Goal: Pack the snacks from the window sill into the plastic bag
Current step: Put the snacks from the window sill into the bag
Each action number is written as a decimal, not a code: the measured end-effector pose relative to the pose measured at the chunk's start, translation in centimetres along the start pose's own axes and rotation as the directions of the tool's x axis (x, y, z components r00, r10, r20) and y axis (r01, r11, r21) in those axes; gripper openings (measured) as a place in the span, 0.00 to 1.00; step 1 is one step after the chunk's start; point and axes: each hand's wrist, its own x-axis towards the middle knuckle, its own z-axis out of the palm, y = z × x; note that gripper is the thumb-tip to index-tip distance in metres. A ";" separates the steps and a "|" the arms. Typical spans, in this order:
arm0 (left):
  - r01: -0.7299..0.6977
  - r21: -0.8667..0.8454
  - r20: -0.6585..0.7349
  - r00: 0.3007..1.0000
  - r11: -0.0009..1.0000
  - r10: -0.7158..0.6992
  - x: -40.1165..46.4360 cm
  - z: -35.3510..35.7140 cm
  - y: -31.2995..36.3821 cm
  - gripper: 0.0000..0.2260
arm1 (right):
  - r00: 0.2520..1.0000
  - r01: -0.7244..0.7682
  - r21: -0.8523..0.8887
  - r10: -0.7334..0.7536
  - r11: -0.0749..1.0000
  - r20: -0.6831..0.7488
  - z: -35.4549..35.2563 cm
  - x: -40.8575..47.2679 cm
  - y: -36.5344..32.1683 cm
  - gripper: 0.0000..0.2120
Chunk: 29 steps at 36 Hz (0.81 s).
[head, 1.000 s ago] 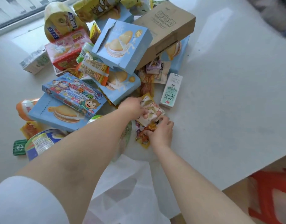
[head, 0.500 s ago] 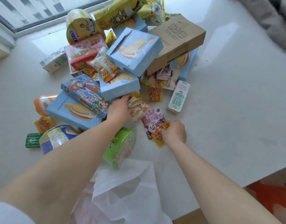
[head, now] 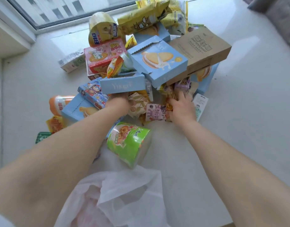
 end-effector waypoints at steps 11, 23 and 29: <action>-0.025 0.154 0.377 0.925 0.988 -0.036 -0.3 3.3 3.0 0.20 | 0.971 0.218 -0.104 -0.204 0.970 0.127 1.2 3.2 0.1 0.12; 0.073 0.074 0.265 0.960 0.995 -0.090 -0.1 7.7 4.7 0.19 | 0.968 0.190 -0.091 -0.171 0.978 0.184 3.1 1.4 2.8 0.17; 0.038 -0.015 0.210 0.977 0.999 -0.034 -1.6 9.2 5.8 0.20 | 0.952 0.206 -0.148 -0.164 0.967 0.257 2.1 0.4 4.1 0.17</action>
